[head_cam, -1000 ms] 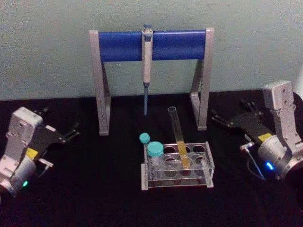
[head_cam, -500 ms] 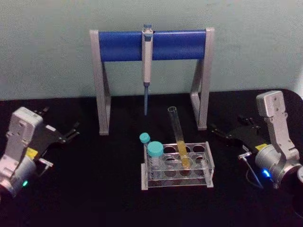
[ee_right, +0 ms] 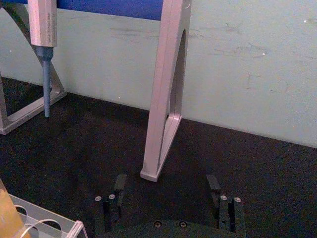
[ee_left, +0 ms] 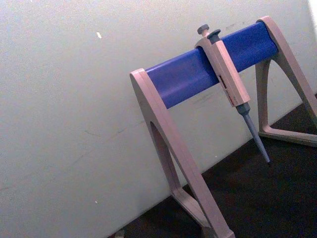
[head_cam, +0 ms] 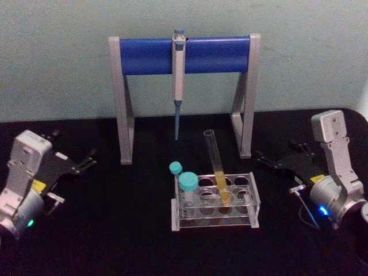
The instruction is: Pick up the test tube from the test tube rack, shake it, then place it back into the test tube rack.
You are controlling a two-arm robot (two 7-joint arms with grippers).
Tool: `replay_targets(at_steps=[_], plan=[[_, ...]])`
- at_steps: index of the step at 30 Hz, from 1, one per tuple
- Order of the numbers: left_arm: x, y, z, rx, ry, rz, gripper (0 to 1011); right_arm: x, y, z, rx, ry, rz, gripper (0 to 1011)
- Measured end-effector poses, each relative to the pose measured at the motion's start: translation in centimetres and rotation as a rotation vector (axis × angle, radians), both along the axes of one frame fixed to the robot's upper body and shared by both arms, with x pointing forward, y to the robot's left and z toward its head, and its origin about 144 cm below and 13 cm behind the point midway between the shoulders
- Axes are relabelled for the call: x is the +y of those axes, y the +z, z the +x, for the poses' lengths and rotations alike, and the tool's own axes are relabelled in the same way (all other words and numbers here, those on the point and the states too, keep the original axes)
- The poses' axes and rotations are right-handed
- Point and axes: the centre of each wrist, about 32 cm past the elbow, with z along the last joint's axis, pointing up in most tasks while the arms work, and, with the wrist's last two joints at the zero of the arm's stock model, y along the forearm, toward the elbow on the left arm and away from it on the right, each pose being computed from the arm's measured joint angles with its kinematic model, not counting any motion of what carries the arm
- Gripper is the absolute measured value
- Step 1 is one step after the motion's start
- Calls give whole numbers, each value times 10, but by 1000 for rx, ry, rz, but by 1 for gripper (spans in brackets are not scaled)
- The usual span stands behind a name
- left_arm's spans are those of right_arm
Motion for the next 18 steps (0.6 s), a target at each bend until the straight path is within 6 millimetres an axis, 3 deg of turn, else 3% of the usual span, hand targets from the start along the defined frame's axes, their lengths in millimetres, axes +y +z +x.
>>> replay_targets(at_steps=[18], plan=[[0,0,0,0,0,0,1001,0,0,0,-2,-1,-2,1000]])
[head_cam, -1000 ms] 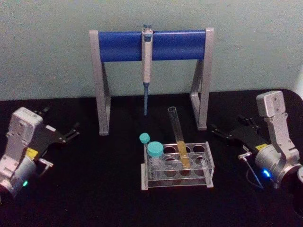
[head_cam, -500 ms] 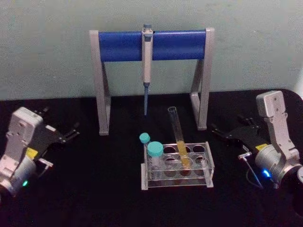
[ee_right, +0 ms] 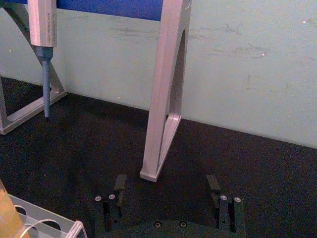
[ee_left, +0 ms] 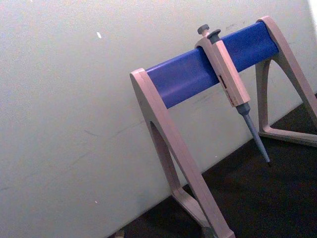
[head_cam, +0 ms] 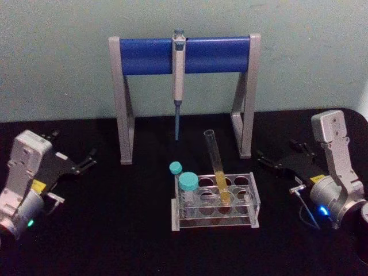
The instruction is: Pick up the test tube from the test tube rack, shake it, then place it back into the test tube rack.
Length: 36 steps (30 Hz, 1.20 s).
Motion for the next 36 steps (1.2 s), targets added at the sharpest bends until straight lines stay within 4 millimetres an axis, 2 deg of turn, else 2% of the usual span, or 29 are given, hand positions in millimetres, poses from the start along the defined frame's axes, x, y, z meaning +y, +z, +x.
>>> replay_targets(at_steps=[36], plan=[[0,0,0,0,0,0,1001,0,0,0,0,0,0,1000]])
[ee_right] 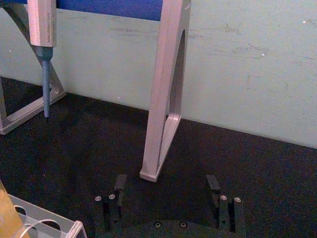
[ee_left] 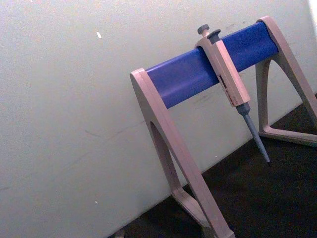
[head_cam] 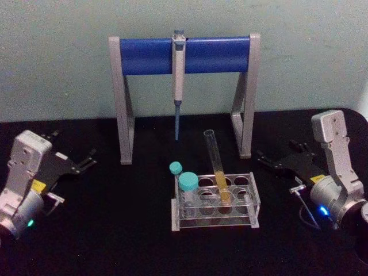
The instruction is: Pick up the test tube from the test tube rack, shake it, then place it back into the test tube rack.
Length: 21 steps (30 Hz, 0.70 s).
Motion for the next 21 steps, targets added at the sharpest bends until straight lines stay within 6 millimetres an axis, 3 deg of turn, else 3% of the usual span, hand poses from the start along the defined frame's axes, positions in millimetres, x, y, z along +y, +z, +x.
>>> replay_targets(at_steps=[21], plan=[[0,0,0,0,0,0,1001,0,0,0,0,0,0,1000]])
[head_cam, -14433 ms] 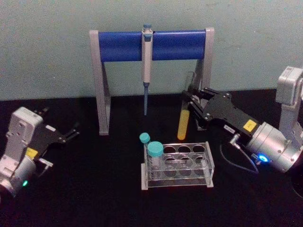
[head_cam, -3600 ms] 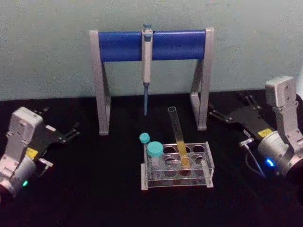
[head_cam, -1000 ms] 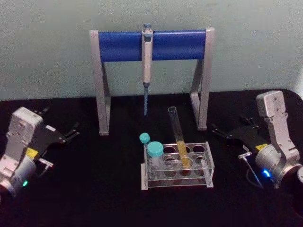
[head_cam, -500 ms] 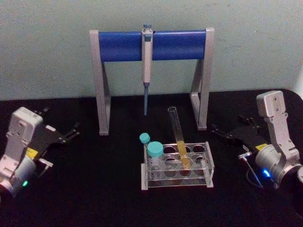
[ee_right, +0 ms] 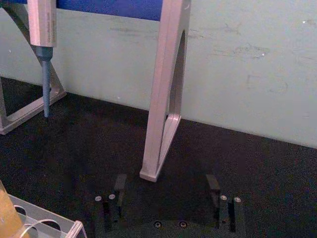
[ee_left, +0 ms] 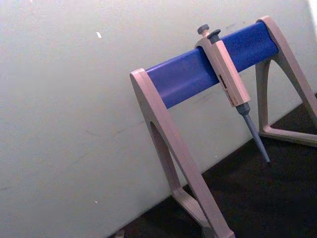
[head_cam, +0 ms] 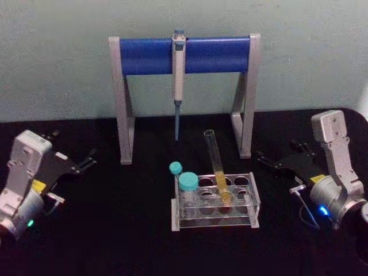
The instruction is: Pick up the test tube from the test tube rack, shake it, then place it back into the test tube rack.
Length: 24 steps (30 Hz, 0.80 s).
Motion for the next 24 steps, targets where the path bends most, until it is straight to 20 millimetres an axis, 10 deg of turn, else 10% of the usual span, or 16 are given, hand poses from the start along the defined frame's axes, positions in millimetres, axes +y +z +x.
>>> replay_targets(at_steps=[24], plan=[[0,0,0,0,0,0,1001,0,0,0,0,0,0,1000]])
